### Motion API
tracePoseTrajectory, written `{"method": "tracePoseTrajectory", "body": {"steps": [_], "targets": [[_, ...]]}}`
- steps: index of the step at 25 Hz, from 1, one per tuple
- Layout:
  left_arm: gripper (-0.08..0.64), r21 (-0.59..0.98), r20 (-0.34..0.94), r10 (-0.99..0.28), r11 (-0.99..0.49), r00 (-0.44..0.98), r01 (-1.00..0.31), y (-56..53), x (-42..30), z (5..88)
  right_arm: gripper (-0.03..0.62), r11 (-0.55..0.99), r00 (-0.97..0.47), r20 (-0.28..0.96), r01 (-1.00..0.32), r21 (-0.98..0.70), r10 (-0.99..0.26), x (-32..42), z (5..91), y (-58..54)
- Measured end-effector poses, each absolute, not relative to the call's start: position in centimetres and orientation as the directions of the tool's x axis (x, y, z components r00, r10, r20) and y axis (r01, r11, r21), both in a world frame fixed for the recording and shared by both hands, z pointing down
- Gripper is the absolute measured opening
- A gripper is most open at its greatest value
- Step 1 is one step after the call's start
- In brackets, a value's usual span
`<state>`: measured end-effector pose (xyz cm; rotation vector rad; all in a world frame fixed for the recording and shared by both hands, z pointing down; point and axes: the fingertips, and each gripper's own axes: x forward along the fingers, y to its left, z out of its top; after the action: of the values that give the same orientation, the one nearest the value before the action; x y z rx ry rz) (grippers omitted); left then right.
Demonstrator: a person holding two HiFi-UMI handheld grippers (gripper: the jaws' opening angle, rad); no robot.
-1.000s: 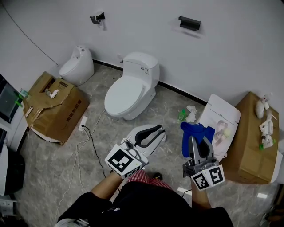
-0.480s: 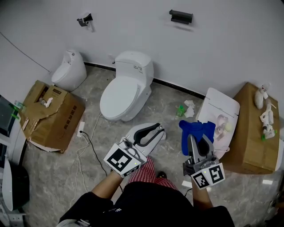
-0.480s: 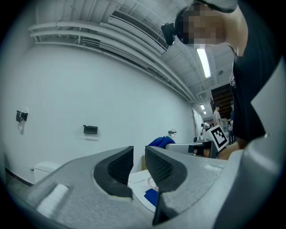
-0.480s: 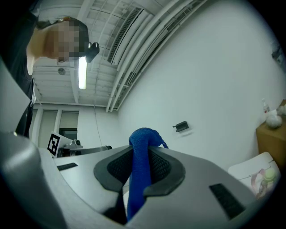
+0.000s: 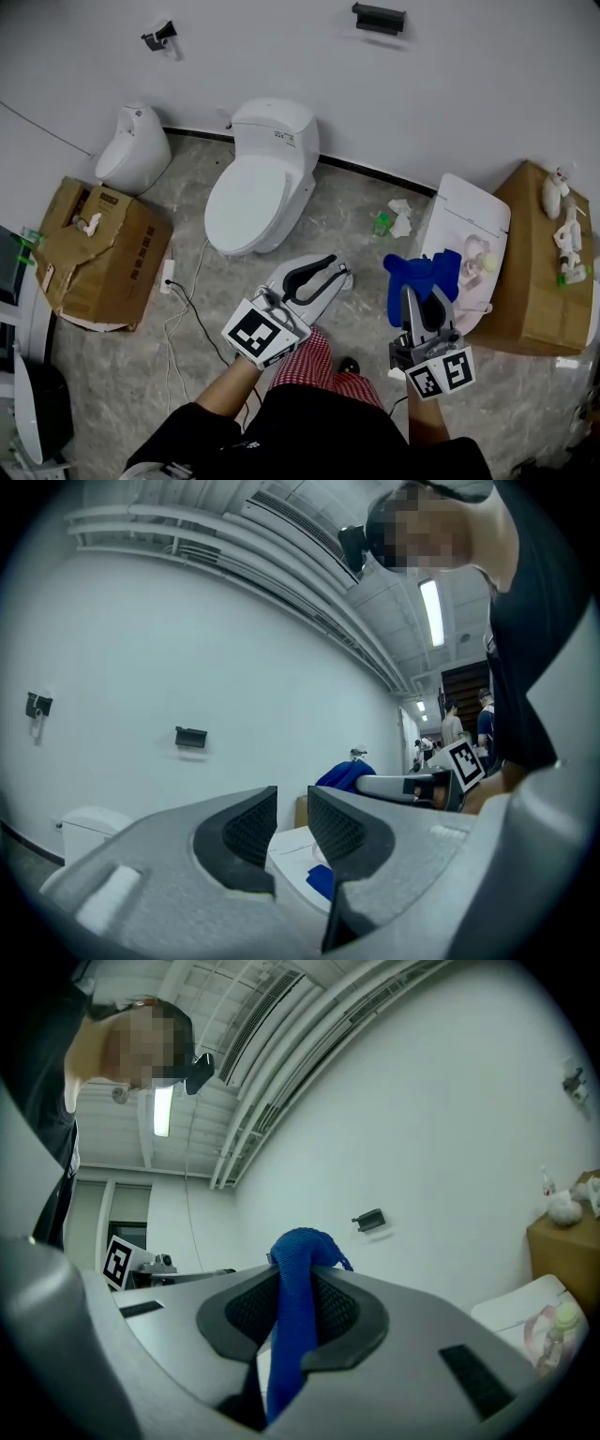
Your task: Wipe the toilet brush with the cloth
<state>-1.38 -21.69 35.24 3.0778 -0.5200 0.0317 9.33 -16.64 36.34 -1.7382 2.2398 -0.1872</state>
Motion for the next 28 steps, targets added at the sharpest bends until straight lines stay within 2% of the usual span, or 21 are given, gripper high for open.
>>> {"method": "tracePoseTrajectory", "body": {"steps": [12, 28], "targets": [[0.102, 0.11, 0.062, -0.226, -0.967, 0.972, -0.231, -26.8, 0.5, 40.8, 0.066, 0.178, -0.16, -0.087, -0.94, -0.29, -0.983, 10.8, 40.5, -20.4], [0.133, 0.134, 0.171, -0.094, -0.984, 0.981, -0.117, -30.0, 2.5, 50.9, 0.066, 0.065, -0.075, 0.021, -0.95, -0.305, -0.997, 12.2, 47.8, -23.0]]}}
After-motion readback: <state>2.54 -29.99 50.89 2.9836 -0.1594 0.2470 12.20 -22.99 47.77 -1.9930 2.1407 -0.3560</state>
